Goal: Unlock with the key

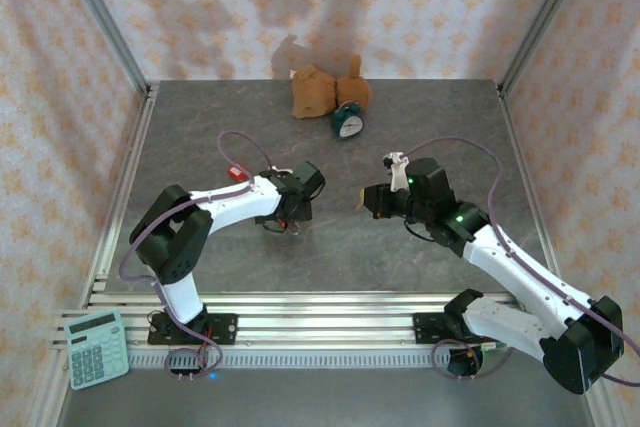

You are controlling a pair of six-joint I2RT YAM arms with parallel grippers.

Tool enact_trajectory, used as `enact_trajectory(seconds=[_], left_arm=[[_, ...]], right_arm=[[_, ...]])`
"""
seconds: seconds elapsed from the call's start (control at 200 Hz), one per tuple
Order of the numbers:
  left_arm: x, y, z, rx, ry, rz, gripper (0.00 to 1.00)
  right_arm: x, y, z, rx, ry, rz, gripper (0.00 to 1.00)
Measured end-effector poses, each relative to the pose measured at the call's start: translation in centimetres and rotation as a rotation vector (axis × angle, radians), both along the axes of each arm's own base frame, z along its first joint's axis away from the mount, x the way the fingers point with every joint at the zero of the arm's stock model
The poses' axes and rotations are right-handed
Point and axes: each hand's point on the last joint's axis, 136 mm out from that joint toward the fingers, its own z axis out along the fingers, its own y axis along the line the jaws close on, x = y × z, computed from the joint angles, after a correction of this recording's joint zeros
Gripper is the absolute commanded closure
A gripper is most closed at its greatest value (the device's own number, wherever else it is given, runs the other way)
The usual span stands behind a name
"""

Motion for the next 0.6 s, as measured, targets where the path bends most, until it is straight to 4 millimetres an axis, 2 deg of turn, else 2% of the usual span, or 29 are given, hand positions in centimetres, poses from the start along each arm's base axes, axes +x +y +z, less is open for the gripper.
enact_trajectory(seconds=[0.205,0.596], left_arm=[[-1.1,1.3,-1.0,0.002,0.024,0.010,0.11],[-2.5,3.9,0.3,-0.024,-0.004,0.031,0.12]], right_arm=[[0.0,0.0,0.0,0.003,0.003,-0.005,0.90],[0.3,0.2,0.2,0.020,-0.011,-0.009,0.90]])
